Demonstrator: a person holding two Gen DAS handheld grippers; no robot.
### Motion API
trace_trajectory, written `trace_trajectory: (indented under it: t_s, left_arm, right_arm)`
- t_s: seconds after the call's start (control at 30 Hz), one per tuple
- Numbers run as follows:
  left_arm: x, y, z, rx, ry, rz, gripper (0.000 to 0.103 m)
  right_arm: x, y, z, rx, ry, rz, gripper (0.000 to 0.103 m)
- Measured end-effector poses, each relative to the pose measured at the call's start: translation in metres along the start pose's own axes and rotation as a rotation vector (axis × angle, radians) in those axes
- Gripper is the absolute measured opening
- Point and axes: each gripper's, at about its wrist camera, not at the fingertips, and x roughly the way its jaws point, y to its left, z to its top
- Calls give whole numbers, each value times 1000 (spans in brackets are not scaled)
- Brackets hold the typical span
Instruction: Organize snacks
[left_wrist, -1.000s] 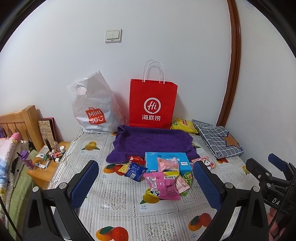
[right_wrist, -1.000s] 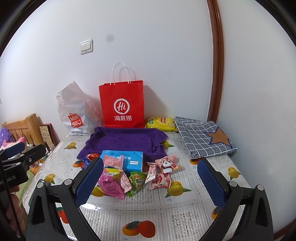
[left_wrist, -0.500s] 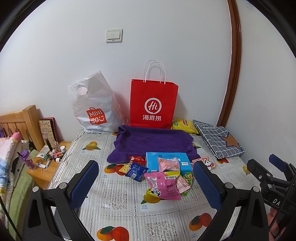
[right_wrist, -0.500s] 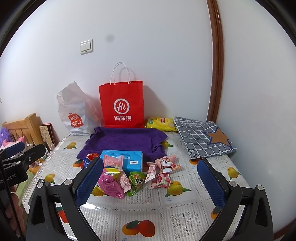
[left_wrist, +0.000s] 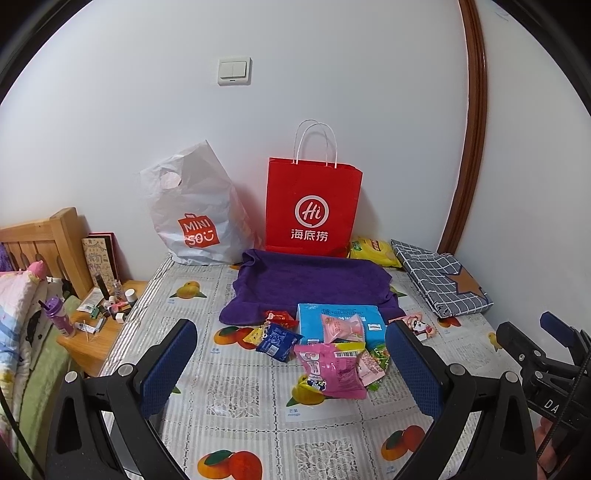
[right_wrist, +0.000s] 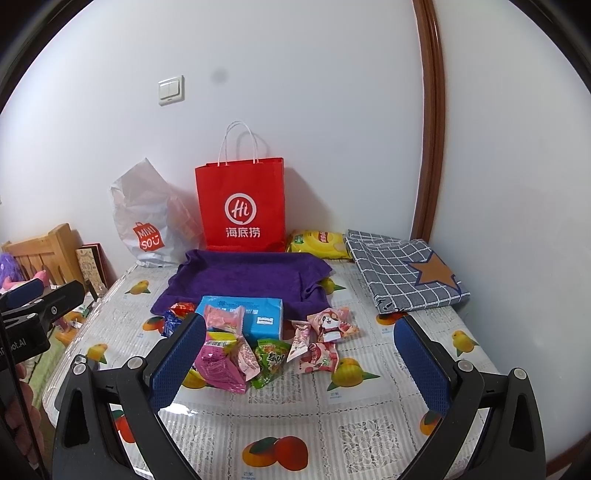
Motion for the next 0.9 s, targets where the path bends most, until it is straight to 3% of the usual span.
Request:
trace_trajectory:
  t_s: [0.9]
  left_arm:
    - [20, 3, -1, -7, 29, 41, 103]
  right_arm:
    - [17, 1, -4, -3, 5, -1, 101]
